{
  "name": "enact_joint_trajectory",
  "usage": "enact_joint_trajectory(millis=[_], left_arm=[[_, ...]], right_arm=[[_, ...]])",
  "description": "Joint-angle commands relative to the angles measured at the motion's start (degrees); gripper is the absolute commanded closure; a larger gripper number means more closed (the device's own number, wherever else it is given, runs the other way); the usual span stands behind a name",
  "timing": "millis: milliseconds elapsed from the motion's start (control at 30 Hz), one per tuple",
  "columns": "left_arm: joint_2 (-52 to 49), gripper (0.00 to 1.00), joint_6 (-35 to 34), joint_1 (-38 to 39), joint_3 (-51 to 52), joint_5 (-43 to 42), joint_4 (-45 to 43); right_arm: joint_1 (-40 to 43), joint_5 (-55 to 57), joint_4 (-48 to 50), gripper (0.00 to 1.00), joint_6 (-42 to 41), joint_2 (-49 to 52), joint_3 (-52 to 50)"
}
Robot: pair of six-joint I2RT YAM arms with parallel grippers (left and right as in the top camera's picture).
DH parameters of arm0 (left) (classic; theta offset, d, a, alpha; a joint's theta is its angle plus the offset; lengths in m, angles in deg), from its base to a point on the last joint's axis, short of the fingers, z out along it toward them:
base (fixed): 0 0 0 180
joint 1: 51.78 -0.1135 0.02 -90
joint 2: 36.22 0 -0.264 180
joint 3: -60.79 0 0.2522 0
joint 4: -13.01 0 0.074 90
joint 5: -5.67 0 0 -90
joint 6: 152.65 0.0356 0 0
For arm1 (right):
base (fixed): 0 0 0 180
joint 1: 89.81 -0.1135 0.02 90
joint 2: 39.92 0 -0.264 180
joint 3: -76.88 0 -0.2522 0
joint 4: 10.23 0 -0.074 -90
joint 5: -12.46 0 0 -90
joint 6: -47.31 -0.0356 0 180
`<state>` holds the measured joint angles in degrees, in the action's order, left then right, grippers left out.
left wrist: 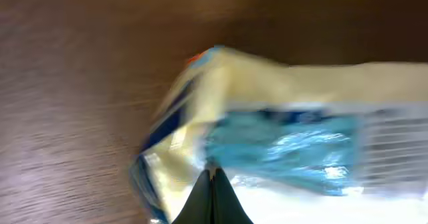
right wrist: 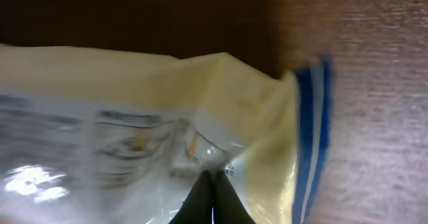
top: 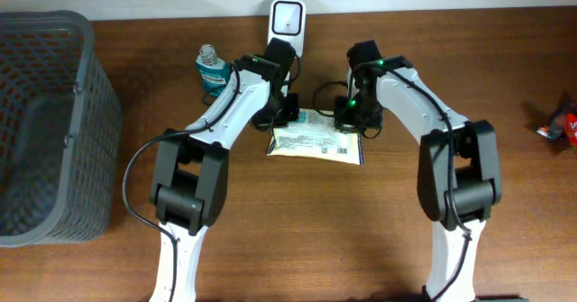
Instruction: Scan the item barcode
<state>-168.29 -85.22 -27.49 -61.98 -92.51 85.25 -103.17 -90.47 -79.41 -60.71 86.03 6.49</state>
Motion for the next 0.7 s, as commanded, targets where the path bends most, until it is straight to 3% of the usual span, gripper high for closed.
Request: enact_joint_trajectory(millis=[0, 167, 200, 267, 300, 333, 367, 400, 433, 467, 500, 667], left_arm=[[-2.27, 1.00, -3.04, -0.48, 0.92, 11.50, 2.99], [-2.16, 1.00, -4.00, -1.60, -4.92, 14.73, 9.88], [-2.16, 1.00, -4.00, -1.60, -7.02, 14.67, 11.32], [-2.16, 1.00, -3.91, -1.44, -12.61, 13.20, 15.08], [-2.16, 1.00, -3.63, -1.44, -13.33, 11.85, 15.32], [-2.16, 0.91, -2.45, -1.79, -13.62, 8.17, 14.53], [-2.21, 0.78, 0.00, -2.25, -13.60, 3.96, 13.31], [-2.51, 0.51, 3.41, -2.67, -13.60, -0.09, 11.93], [-2.99, 0.18, 7.13, -3.10, -13.60, -5.35, 10.54], [-3.48, 0.05, 7.45, -3.37, -13.60, -6.25, 10.34], [-3.93, 0.01, 8.00, -3.48, -13.60, -6.21, 10.29], [-8.68, 0.01, 11.63, -3.48, -13.60, -7.41, 10.03]], right_arm=[[0.33, 9.99, -2.21, 0.96, -1.60, 2.38, 0.70], [0.33, 15.17, -10.12, 0.96, -3.93, 2.23, 6.45], [0.33, 15.21, -12.96, 0.92, -3.91, 2.23, 9.27], [0.33, 17.38, -19.08, 0.69, -3.50, 2.23, 15.06], [0.33, 18.51, -21.07, 0.52, -3.39, 2.23, 16.79], [0.42, 19.69, -22.71, 0.04, -3.34, 2.23, 18.34], [0.66, 19.63, -22.88, 0.01, -3.30, 2.23, 18.73], [1.16, 19.63, -22.82, 0.01, -3.32, 2.23, 18.75], [2.60, 18.73, -22.91, 0.01, -3.30, 2.25, 18.75], [4.17, 18.08, -22.88, 0.01, -3.30, 2.25, 18.75], [5.92, 17.62, -22.99, 0.01, -3.32, 2.25, 18.75], [14.36, 12.79, -23.91, 0.01, -3.50, 2.25, 18.73]])
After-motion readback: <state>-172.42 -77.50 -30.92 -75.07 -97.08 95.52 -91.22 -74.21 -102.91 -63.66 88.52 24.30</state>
